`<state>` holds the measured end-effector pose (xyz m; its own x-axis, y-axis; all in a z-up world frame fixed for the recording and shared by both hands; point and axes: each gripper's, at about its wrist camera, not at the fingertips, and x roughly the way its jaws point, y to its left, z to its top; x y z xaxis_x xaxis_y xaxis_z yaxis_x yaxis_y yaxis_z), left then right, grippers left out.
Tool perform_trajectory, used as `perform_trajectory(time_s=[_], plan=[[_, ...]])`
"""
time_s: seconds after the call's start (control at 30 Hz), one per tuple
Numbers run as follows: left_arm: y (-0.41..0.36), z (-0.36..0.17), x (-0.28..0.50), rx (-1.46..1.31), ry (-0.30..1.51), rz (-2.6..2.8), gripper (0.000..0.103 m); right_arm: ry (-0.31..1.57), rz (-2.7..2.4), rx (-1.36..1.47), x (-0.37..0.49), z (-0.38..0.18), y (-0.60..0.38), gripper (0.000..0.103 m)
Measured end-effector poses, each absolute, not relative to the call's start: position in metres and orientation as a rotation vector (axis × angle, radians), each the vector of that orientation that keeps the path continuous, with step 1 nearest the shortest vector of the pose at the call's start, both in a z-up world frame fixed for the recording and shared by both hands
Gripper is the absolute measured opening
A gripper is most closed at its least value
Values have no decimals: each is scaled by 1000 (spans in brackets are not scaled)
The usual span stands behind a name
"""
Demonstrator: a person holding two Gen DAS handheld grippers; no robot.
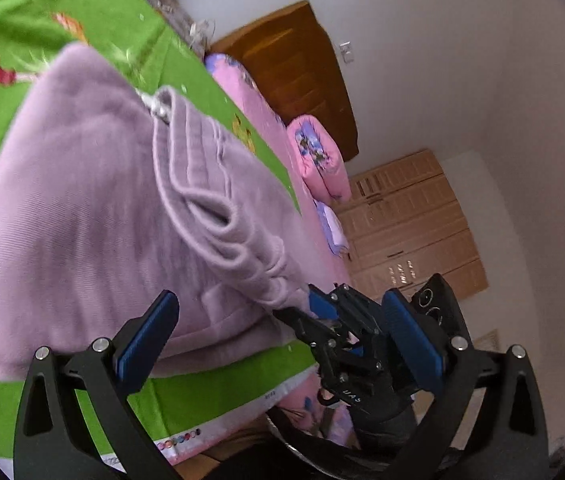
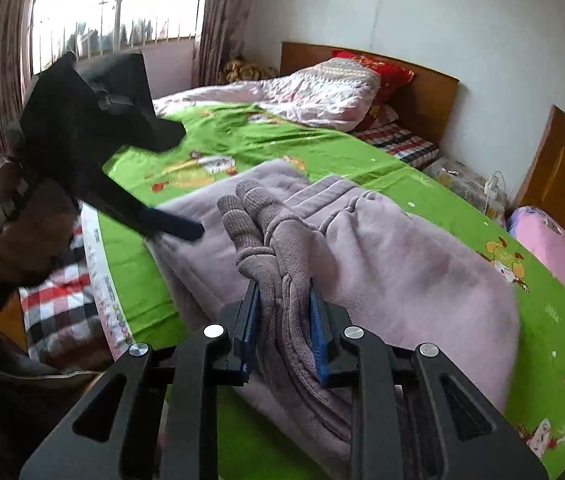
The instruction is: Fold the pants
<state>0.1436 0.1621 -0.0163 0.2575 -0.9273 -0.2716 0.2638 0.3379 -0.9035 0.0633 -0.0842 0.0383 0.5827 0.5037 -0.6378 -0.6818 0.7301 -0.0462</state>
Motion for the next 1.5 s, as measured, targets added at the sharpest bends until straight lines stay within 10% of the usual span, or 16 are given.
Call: perform_trajectory(time_s=[0.23, 0.3, 0.4, 0.47, 0.83, 1.23, 1.5], plan=[[114, -25, 200, -914, 1110, -980, 100, 568, 690, -366, 50, 40, -75, 23], [101, -33, 215, -885, 1155, -964, 70, 569, 676, -359, 50, 40, -79, 29], [95, -44, 221, -789, 1184, -865, 31, 552, 639, -279, 36, 50, -107, 69], [97, -46, 216, -773, 1164, -845, 30, 519, 562, -208, 25, 60, -138, 89], [77, -12, 209, -655, 1103, -776, 29, 776, 273, 89, 21, -5, -216, 91], [14, 176, 201, -434, 836, -884, 22, 838, 51, 50, 53, -33, -201, 91], [205, 7, 175, -718, 934, -560, 21, 792, 90, -100, 40, -39, -181, 91]])
